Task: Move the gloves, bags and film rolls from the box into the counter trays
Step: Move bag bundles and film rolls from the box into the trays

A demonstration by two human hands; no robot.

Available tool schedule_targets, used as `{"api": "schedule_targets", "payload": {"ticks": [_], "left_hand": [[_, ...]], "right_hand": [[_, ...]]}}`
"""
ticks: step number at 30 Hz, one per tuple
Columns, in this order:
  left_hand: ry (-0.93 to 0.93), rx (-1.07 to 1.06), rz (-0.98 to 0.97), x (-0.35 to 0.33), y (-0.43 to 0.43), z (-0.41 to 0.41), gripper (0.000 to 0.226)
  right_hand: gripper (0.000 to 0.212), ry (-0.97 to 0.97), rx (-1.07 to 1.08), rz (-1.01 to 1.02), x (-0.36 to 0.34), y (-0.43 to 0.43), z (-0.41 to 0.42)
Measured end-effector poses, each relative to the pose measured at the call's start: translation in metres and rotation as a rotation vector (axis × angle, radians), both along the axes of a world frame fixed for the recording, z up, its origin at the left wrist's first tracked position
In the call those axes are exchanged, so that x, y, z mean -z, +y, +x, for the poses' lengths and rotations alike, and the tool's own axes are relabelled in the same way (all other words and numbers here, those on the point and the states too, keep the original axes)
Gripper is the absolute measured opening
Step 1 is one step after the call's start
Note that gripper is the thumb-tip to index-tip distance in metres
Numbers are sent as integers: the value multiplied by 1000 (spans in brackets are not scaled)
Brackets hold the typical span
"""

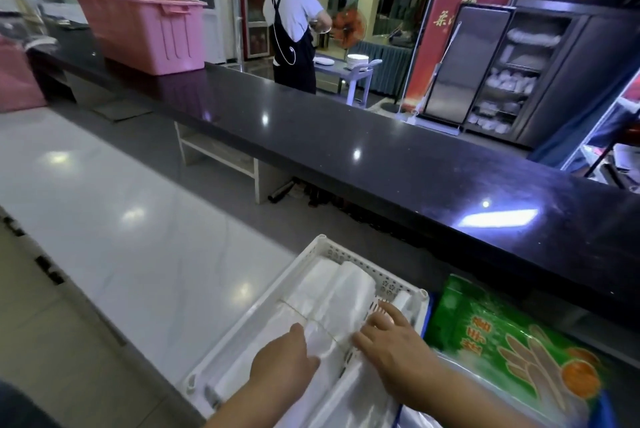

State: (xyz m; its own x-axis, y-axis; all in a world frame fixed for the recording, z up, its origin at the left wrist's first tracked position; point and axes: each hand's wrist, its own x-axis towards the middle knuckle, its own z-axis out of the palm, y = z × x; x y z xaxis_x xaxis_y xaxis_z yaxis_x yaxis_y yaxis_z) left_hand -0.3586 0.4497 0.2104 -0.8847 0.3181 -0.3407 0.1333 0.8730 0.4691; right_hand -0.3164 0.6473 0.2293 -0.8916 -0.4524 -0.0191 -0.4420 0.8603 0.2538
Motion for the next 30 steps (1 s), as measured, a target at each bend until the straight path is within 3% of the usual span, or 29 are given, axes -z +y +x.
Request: {"api": "schedule_targets", "payload": {"ticks": [7,14,18,21,26,30], "left_hand": [[158,118,-214,-10,6,5,33],[232,93,-207,-13,-1,11,39],[220,31,42,-16,-3,20,20],[87,114,9,-11,-1,31,30],[33,63,3,2,5,41,20],[247,71,-45,5,8,52,35]], "right_hand": [[23,-10,8,61,-6,-3,-1],[26,-3,78,178,-18,-5,-11],[19,-7,154,151,-22,-4,-20],[25,-89,144,83,-12,0,-30],[22,46,161,-17,-16,1,-34],[35,84,42,-173,-10,0,-22]]}}
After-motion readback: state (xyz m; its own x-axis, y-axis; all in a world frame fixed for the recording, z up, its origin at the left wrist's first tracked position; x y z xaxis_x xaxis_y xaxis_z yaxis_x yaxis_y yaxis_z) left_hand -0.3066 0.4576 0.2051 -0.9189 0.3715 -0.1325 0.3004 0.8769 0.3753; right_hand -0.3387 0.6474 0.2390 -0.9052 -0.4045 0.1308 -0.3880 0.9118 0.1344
